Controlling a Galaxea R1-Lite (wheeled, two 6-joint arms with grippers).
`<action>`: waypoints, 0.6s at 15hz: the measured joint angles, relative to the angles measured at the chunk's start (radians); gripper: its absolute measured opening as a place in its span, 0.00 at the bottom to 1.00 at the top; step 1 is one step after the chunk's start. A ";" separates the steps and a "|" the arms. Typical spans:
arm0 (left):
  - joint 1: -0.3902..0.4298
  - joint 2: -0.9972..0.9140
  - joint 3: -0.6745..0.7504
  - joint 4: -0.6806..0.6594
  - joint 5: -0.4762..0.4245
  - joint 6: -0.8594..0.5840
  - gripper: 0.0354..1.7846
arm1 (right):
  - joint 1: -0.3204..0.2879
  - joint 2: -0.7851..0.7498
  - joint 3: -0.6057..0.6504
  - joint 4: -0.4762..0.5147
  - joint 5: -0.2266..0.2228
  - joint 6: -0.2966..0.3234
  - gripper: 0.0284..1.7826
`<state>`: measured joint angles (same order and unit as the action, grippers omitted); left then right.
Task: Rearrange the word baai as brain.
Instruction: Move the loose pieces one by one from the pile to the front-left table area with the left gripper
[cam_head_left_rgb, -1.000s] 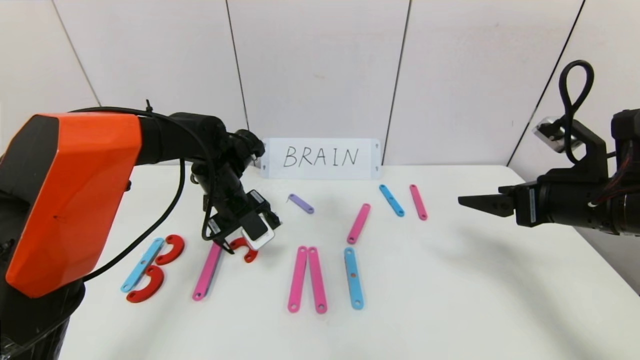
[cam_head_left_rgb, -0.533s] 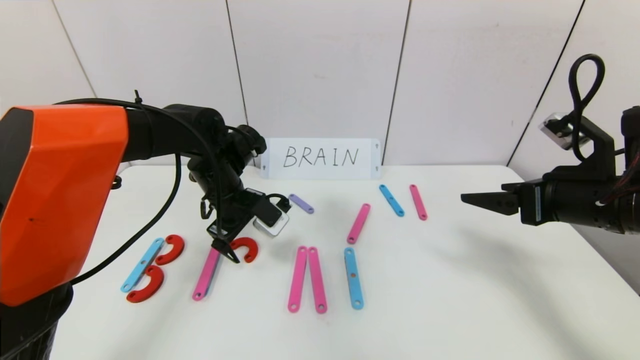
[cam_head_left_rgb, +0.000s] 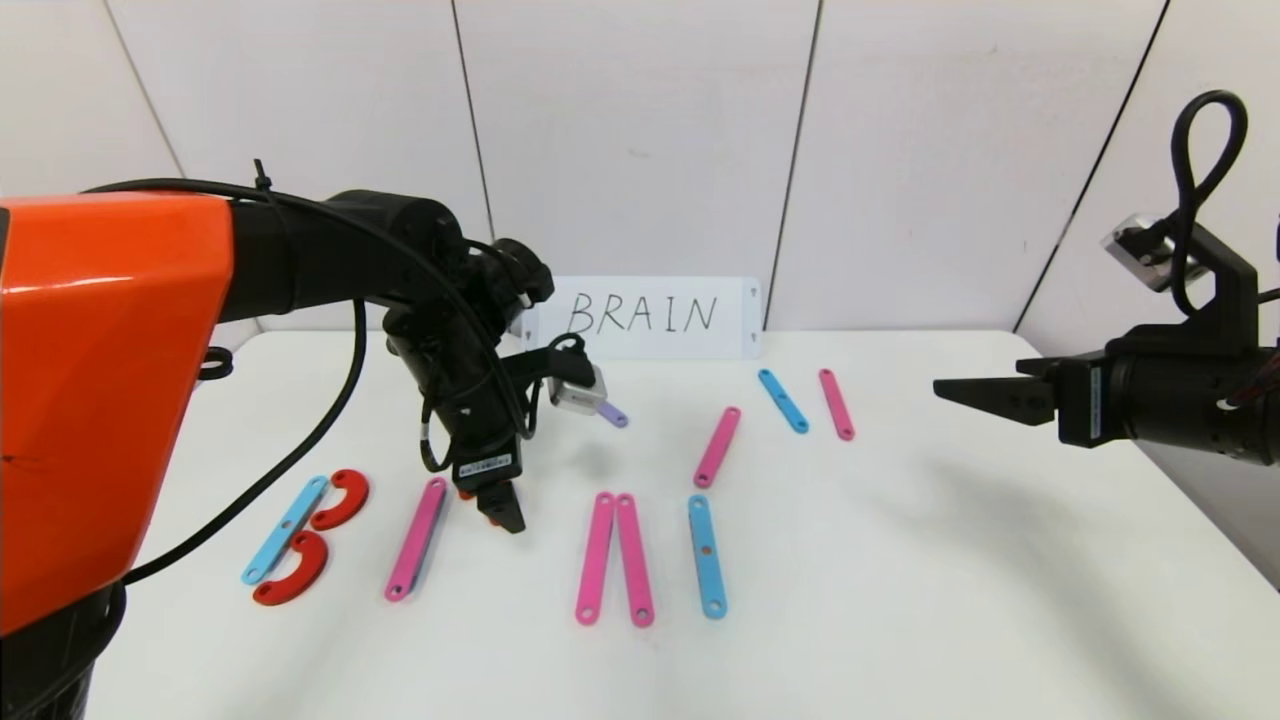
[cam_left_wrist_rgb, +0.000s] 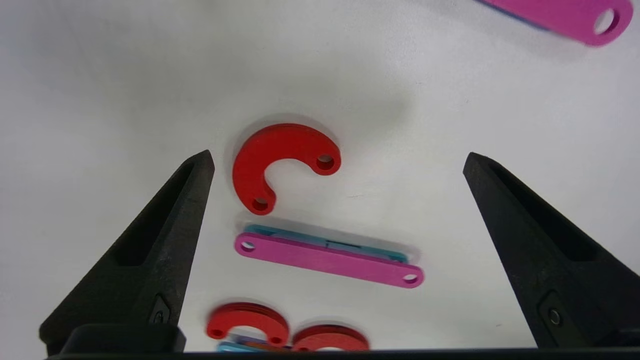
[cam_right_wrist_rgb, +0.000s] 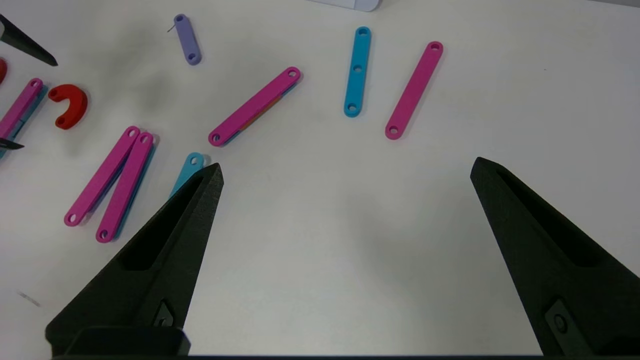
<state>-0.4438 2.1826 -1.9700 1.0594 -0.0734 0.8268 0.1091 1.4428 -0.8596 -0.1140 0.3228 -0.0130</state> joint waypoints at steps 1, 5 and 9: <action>-0.007 -0.004 0.003 0.001 0.003 -0.130 0.97 | 0.000 -0.001 0.000 0.000 0.000 0.000 0.97; -0.049 -0.013 0.006 -0.001 0.088 -0.606 0.97 | 0.001 -0.003 0.001 0.000 0.000 0.000 0.97; -0.086 -0.027 0.007 0.002 0.176 -1.041 0.97 | 0.003 -0.003 0.001 0.001 0.000 0.000 0.97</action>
<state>-0.5300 2.1553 -1.9628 1.0613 0.1023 -0.2140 0.1126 1.4394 -0.8587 -0.1126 0.3228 -0.0134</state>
